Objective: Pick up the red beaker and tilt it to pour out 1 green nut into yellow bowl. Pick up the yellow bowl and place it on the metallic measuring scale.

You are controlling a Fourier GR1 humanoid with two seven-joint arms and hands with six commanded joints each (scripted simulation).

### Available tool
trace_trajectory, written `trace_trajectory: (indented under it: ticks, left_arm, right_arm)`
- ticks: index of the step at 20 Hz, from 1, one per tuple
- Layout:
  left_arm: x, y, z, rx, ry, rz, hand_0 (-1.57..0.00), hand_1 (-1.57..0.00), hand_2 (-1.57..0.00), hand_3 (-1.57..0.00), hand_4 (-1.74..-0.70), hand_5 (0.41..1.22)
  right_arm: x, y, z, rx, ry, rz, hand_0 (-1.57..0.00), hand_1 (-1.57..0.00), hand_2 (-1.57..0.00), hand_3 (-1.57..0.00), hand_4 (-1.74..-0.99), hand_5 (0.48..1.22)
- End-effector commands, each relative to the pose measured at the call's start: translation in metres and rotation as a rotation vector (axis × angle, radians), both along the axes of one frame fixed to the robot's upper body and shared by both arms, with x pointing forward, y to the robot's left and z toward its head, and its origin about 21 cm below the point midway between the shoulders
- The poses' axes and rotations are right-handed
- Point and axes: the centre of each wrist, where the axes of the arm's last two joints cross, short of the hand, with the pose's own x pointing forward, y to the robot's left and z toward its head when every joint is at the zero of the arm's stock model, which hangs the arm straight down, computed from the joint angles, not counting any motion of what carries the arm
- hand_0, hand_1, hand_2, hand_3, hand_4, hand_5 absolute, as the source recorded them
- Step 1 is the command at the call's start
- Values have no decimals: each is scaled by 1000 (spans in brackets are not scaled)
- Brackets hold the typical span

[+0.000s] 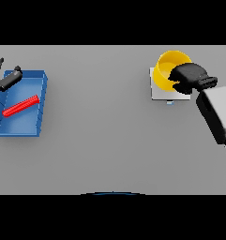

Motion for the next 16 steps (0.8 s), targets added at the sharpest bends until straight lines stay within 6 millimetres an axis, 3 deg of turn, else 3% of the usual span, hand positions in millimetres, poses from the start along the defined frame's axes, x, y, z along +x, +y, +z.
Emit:
trace_trajectory:
  ticks: [1, 4, 6, 7, 9, 11, 13, 16]
  left_arm:
    - [1, 1, 2, -3, 2, 3, 1, 1, 1, 1, -849, 799]
    - [0, 0, -3, -8, 6, 2, 1, 1, 1, 1, -844, 783]
    - [2, -2, -4, -4, 8, -5, 1, 1, 1, 1, -838, 779]
    - [1, 0, -2, -4, 14, 0, 1, 1, 1, 1, -836, 775]
    - [1, 2, -3, -8, 3, -5, 1, 1, 1, 1, -836, 774]
    - [1, 6, 3, -9, -7, -4, 1, 1, 1, 1, -835, 768]
    - [4, 1, 3, -19, -3, 0, 1, 1, 1, 1, -840, 764]
    - [4, 3, 3, -9, 7, -1, 1, 1, 1, 1, -832, 749]
  right_arm:
    - [0, 0, -3, -8, -2, -9, -1571, -1571, -1382, -1402, -1741, 1221]
    - [1, -5, -2, 0, 12, -16, -1571, -1571, -1374, -1448, -1741, 1221]
    - [-1, -1, -6, 0, 17, -20, -1565, -1496, -1437, -1249, -1741, 1221]
    - [0, -1, -4, -5, 22, -19, -1558, -1428, -1343, -1110, -1682, 1221]
    - [0, -1, -5, 13, 39, -42, -1335, -1125, -1007, -816, -1592, 1074]
    - [1, 2, -4, 40, 62, -56, -946, -811, -708, -576, -1535, 965]
    - [0, 1, -5, 47, 81, -73, -605, -556, -470, -391, -1496, 890]
    - [2, -2, -4, 33, 83, -79, -309, -304, -240, -206, -1461, 833]
